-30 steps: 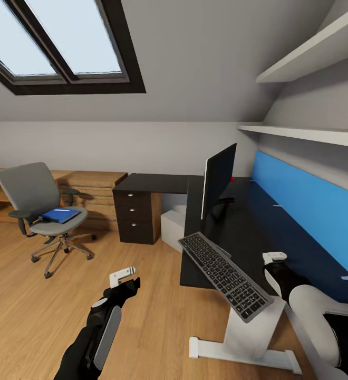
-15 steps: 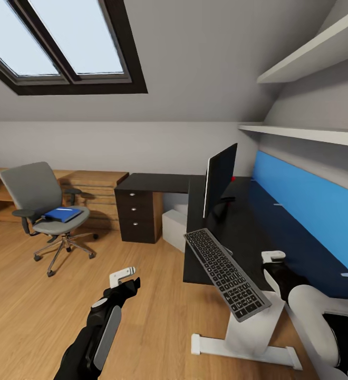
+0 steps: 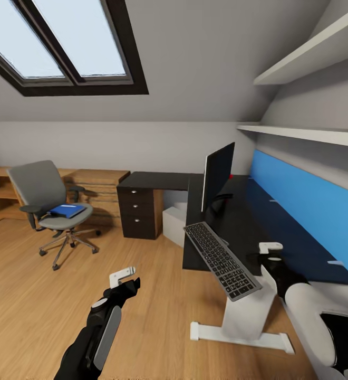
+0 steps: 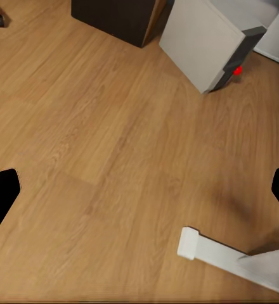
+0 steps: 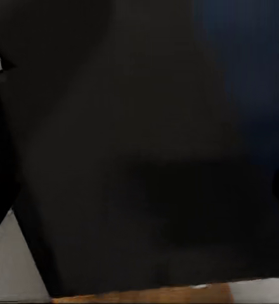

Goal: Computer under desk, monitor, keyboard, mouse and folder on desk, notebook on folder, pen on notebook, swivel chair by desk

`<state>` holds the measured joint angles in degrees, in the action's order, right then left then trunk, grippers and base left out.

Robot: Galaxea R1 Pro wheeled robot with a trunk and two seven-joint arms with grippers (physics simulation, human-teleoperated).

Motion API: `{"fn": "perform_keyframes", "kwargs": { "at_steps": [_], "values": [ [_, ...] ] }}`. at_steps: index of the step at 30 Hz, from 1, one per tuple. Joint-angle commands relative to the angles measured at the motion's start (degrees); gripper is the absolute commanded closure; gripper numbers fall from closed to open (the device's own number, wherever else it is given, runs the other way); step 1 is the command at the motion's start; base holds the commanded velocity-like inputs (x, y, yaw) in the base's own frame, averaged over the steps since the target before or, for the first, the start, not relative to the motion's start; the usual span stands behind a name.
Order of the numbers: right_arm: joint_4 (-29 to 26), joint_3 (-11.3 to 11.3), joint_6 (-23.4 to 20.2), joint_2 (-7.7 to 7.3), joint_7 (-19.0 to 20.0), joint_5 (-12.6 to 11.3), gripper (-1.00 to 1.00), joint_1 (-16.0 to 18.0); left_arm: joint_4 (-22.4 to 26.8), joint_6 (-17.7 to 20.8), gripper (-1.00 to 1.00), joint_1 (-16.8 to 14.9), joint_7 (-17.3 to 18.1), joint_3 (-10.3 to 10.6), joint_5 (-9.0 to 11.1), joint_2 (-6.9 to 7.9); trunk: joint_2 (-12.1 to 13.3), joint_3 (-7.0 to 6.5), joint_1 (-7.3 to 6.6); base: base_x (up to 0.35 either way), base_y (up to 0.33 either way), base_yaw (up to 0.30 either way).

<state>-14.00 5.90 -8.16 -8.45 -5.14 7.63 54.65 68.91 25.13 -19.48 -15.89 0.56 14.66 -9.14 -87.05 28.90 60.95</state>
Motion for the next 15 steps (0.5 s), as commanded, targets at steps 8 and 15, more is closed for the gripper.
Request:
{"fn": "perform_keyframes", "kwargs": {
  "at_steps": [8,15],
  "values": [
    [-2.8,0.7,-0.4,-0.27,0.0,-8.1,-1.0,0.0,-0.1,0.2,-1.0,0.0,-0.5,0.1,0.6,0.0,0.0,0.06,-0.03,-0.145,0.0,0.0],
    [-3.0,0.8,-1.4,0.04,0.2,-11.8,-1.0,0.0,-0.1,0.1,-1.0,0.0,-0.5,0.1,0.5,0.0,0.0,0.06,-0.03,-0.103,0.0,0.0]
  ]
}}
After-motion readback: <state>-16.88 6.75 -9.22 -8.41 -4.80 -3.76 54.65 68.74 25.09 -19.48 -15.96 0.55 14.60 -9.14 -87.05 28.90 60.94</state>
